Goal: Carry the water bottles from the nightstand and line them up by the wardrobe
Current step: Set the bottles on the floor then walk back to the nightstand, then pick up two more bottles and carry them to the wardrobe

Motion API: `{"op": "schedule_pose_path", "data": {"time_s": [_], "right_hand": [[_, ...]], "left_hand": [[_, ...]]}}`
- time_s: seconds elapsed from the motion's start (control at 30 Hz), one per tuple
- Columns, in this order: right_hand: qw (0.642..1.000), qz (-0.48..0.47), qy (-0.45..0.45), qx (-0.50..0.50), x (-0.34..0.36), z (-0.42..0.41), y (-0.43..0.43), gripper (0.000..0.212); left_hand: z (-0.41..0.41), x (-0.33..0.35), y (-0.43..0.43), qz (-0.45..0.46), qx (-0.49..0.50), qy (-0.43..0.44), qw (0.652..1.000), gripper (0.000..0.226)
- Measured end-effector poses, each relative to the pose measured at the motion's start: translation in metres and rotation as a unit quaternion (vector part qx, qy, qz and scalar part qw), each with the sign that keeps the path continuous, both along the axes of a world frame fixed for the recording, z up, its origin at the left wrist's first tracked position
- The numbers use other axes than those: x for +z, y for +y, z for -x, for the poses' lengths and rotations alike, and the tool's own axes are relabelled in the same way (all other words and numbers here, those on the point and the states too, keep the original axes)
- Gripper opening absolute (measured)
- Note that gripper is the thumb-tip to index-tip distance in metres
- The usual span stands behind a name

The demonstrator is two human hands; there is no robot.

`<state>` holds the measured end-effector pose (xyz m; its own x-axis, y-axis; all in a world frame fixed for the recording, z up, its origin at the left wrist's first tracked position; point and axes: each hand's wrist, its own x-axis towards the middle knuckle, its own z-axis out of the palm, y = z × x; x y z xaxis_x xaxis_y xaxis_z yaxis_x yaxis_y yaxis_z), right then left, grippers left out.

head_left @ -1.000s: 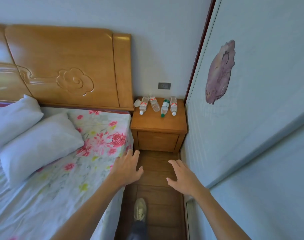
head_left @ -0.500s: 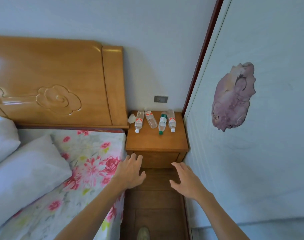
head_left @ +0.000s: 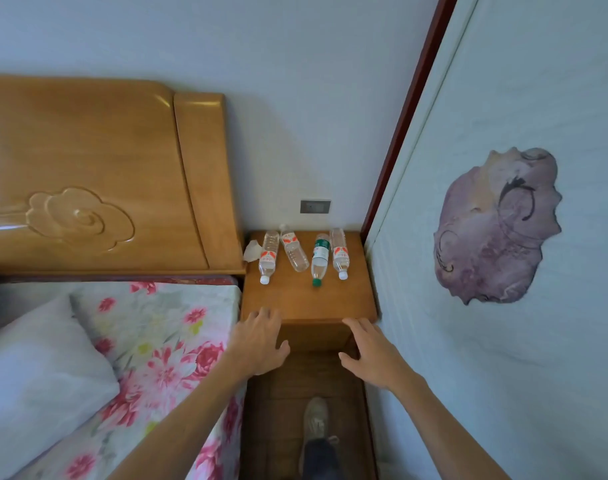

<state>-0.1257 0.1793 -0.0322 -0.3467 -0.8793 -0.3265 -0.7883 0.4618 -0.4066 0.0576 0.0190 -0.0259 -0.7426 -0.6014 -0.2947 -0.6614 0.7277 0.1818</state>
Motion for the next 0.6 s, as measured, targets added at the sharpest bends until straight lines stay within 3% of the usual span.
{"op": "schedule_pose_path", "data": {"time_s": [0.6], "right_hand": [[0.999,0.003,-0.018,0.033,-0.011,0.126,-0.161,0.067]], "left_hand": [[0.1,-0.007,-0.126,-0.028,0.08,-0.052,0.995,0.063]]}}
